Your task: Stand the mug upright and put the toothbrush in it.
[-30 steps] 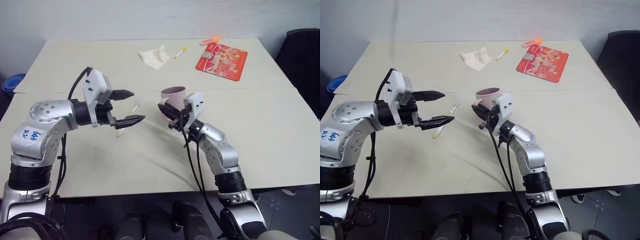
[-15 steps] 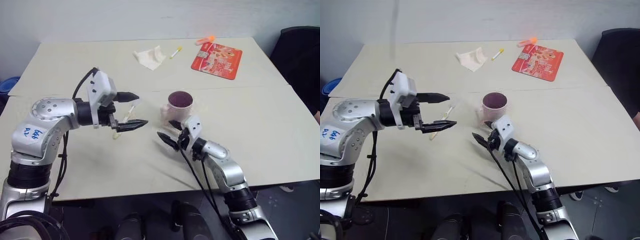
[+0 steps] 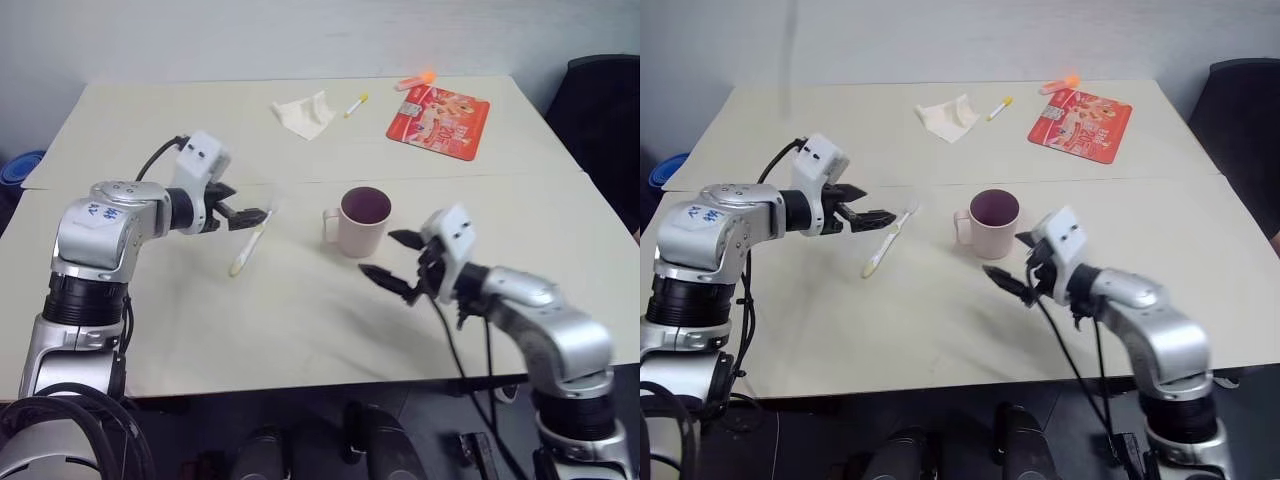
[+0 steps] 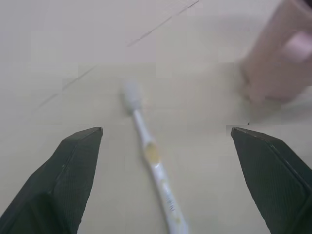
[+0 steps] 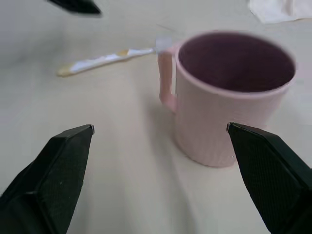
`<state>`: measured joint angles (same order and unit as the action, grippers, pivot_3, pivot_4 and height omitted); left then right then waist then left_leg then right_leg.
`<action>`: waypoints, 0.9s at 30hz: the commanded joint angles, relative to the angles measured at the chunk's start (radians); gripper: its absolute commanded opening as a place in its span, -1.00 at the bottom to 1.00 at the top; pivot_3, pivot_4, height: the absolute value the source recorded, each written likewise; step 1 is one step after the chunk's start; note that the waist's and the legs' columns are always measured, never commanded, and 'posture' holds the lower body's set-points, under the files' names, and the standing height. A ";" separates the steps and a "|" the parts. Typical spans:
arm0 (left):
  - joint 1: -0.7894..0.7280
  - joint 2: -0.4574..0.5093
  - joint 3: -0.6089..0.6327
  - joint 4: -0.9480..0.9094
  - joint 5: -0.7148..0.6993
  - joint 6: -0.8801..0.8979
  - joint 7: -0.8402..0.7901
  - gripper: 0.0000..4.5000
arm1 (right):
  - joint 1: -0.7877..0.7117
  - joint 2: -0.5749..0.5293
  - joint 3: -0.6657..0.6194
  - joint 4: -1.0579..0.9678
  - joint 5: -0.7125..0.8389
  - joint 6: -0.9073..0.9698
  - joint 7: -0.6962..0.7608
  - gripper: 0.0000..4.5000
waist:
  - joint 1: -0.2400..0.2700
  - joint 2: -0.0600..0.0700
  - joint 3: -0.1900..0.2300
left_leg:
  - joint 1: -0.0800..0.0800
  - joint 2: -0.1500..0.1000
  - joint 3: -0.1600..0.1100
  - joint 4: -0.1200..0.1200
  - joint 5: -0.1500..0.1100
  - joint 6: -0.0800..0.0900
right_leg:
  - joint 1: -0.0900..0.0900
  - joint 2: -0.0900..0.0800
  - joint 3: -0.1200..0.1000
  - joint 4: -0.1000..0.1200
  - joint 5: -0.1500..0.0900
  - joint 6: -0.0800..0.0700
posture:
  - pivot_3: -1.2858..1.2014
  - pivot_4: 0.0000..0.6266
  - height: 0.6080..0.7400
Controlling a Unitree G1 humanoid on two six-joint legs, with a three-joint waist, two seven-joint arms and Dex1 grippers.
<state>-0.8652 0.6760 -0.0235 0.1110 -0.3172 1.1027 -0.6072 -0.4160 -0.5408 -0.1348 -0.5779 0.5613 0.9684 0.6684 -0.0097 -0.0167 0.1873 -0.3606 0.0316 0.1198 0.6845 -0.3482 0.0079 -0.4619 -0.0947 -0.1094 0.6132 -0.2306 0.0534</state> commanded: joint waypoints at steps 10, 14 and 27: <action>-0.191 -0.156 -0.122 0.425 0.143 -0.150 0.037 1.00 | -0.188 -0.175 -0.108 -0.093 0.340 0.161 0.003 0.98 | 0.025 -0.003 0.000 | 0.000 -0.002 0.002 0.001 -0.001 0.002 | 0.000 -0.002 -0.005 -0.001 0.000 0.001 | 0.03 -0.52 1.00; -0.243 -0.224 -0.159 0.560 0.188 -0.262 0.004 1.00 | -0.188 -0.169 -0.104 -0.095 0.361 0.148 -0.041 0.98 | 0.033 -0.003 0.000 | -0.001 -0.002 0.002 0.002 -0.001 0.002 | 0.000 -0.002 -0.007 -0.001 0.001 0.001 | 0.03 -0.52 1.00; -0.311 -0.296 -0.199 0.795 0.306 -0.386 -0.074 0.07 | -0.146 -0.280 -0.140 -0.060 0.374 0.102 -0.043 1.00 | 0.034 -0.003 0.000 | -0.001 -0.002 0.002 0.004 -0.001 0.003 | 0.001 -0.003 -0.007 0.000 0.001 0.002 | 0.03 -0.52 1.00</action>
<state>-1.1779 0.3983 -0.2201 0.8822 -0.0225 0.7057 -0.6692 -0.5676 -0.8067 -0.2515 -0.6231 0.9400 1.0976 0.6215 0.0243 -0.0199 0.1874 -0.3616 0.0300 0.1215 0.6883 -0.3497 0.0116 -0.4608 -0.0977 -0.1164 0.6127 -0.2295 0.0551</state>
